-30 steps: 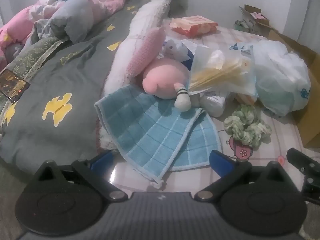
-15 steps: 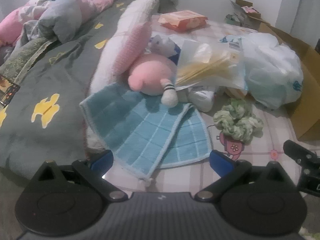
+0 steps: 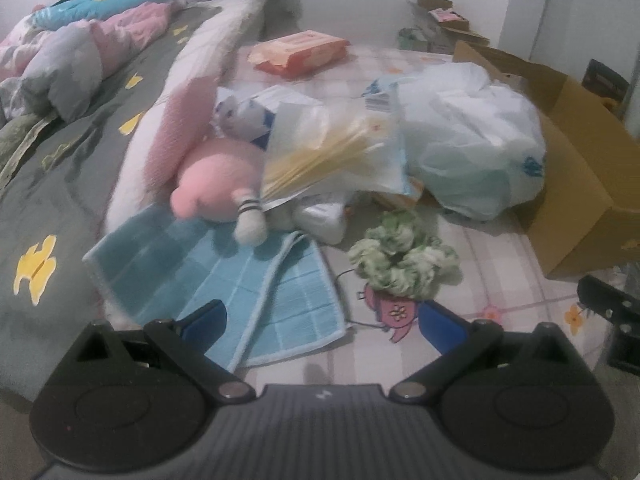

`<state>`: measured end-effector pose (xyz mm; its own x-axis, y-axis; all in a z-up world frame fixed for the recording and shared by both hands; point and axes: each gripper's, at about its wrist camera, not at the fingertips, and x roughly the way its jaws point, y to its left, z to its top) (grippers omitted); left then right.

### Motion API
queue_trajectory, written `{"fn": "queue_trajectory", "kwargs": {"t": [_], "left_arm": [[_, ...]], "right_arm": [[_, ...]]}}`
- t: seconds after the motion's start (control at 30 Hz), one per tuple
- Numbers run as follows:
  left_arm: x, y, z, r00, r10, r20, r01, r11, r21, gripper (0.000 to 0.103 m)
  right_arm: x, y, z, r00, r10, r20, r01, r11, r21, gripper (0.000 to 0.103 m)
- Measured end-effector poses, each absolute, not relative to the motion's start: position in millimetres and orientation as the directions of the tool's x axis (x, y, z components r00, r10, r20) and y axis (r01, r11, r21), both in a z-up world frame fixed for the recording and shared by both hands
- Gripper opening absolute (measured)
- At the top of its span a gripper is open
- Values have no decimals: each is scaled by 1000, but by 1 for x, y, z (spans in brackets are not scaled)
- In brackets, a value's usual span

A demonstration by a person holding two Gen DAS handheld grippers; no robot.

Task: Organize soft objects
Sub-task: 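Move both tools over the bed toward the clear bag of cotton swabs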

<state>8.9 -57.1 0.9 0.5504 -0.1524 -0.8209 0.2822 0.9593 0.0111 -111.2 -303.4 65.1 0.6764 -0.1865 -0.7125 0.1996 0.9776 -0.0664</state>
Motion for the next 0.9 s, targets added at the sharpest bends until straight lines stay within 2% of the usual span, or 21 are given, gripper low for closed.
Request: {"fn": "queue_trajectory", "kwargs": {"t": [0.23,0.9], "left_arm": [[8,-65,10,568,-163,-807,296,955,15,103],[6,-70,15,573,-167,-802,303,953,17,103]], "right_arm": [[-117,-313,69,659,-220,-719,258,964,-59,102],[-120,-313,72,643,-234,-729,271,960,-70,102]]}}
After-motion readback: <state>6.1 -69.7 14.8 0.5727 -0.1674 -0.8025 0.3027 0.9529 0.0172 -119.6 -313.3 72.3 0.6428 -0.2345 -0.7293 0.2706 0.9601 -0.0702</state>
